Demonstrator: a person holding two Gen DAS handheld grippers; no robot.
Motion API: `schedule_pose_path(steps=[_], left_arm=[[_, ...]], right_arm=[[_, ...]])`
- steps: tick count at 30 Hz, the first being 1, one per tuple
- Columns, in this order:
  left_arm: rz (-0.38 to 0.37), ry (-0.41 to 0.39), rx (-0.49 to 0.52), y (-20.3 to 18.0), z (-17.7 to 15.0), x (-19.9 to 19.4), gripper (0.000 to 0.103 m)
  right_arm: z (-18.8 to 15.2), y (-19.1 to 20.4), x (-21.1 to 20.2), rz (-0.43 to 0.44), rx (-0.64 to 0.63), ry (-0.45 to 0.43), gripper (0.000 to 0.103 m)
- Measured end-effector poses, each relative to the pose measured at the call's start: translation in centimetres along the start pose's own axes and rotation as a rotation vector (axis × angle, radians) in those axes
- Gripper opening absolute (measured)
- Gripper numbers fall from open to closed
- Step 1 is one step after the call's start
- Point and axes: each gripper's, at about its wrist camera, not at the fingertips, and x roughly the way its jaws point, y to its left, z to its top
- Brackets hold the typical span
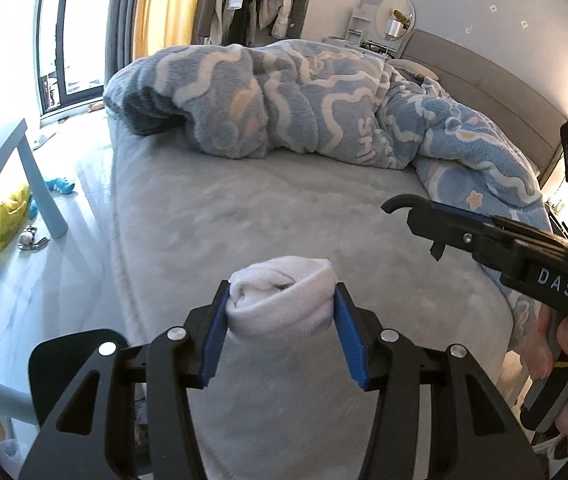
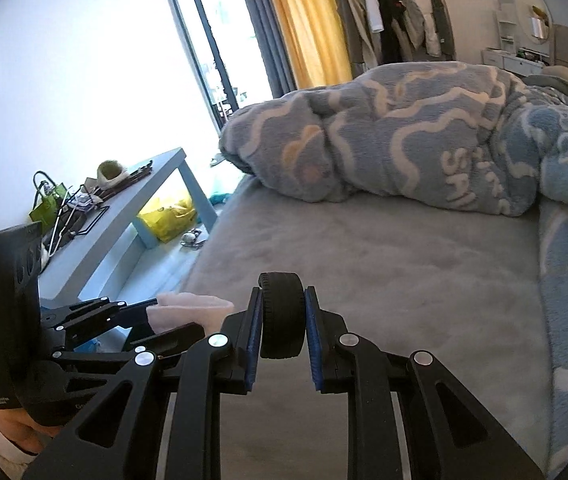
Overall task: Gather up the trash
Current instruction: 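Carry the white tissue and black piece off the bed over the black bin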
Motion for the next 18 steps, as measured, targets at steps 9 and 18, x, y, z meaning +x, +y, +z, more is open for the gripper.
schedule_pose_path(steps=[9,18], left_arm=[[0.038,-0.013,-0.027,3.8,-1.5,-2.9,0.053],[0.085,0.000,-0.083,8.0,-3.0,-4.6,0.053]], right_arm=[[-0.1,5.0,1.4,0.035,-0.039,0.003,0.021],[0.1,9.3,3.2,0.076,-0.070,0.013,0.021]])
